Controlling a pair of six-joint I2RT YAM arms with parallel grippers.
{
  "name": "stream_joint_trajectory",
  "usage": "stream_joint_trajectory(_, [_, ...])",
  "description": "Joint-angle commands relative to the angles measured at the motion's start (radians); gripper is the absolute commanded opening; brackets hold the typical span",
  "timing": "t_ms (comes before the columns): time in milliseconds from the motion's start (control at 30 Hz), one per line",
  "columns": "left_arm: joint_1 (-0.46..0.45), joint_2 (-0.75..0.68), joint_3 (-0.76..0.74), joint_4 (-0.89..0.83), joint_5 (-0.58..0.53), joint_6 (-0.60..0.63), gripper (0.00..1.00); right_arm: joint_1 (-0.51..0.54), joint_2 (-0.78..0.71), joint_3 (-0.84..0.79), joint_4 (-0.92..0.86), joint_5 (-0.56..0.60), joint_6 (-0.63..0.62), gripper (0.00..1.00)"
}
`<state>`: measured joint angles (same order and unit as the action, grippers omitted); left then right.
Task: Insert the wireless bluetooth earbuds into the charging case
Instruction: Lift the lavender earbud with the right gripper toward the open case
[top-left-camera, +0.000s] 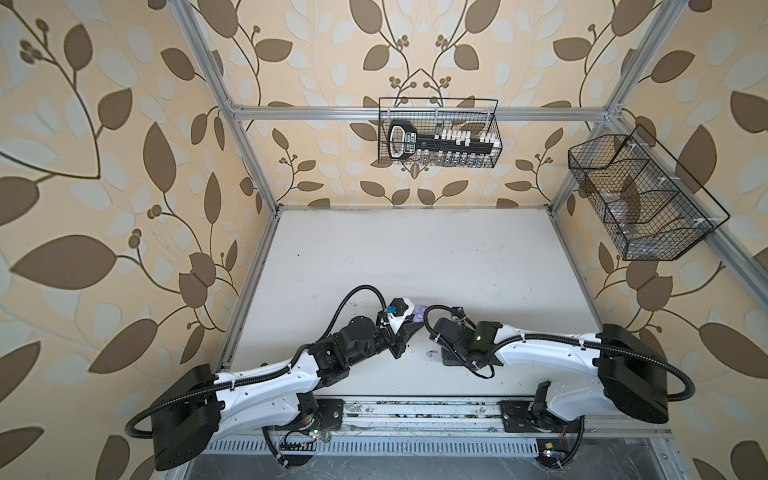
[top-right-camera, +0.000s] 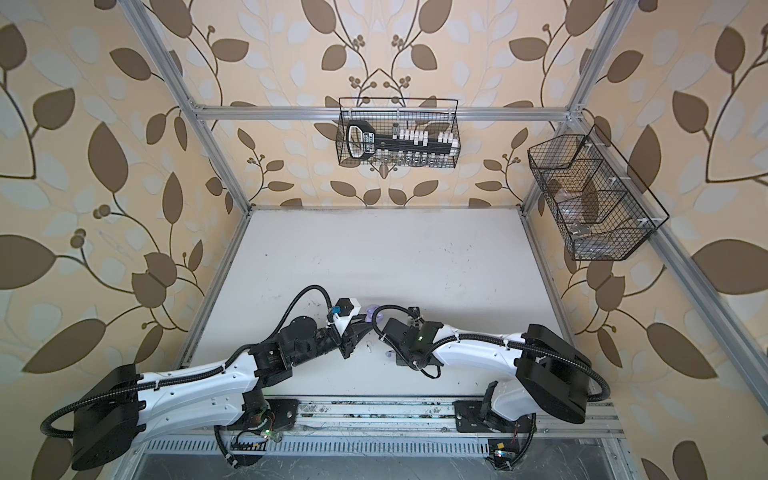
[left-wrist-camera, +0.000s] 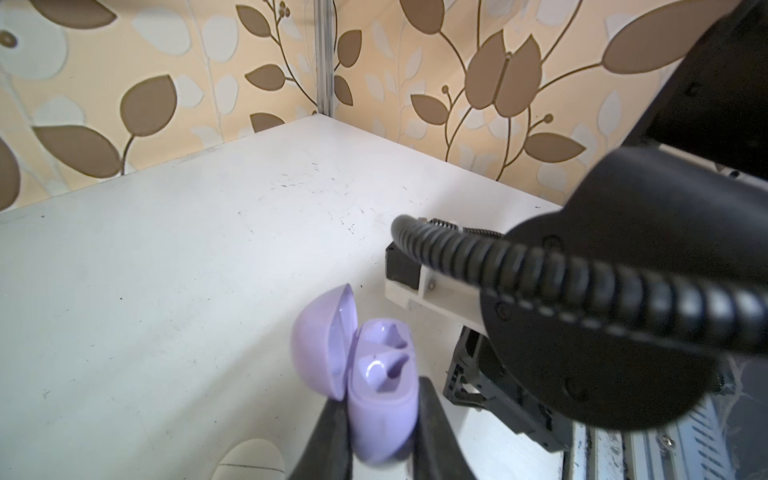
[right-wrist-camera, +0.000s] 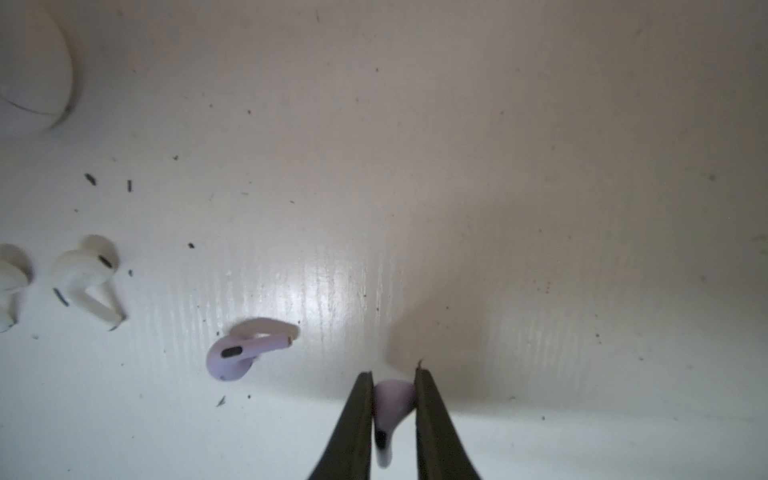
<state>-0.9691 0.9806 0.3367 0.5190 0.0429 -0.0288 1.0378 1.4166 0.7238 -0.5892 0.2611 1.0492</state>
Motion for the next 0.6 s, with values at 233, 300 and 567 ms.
stream_joint_trajectory(233, [0.0,0.044,0.013,0.048,-0.002,-0.026,0.03,-0.013,-0.067,0.022,0.008,0.187,0.009,0.19])
stream_joint_trajectory(300, [0.0,0.063,0.018,0.054,0.002,-0.028,0.02,-0.021,-0.072,0.003,0.041,0.196,0.01,0.19])
stream_joint_trajectory(567, [0.0,0.075,0.012,0.09,0.031,-0.051,0.02,-0.024,-0.114,-0.032,0.116,0.257,0.013,0.19])
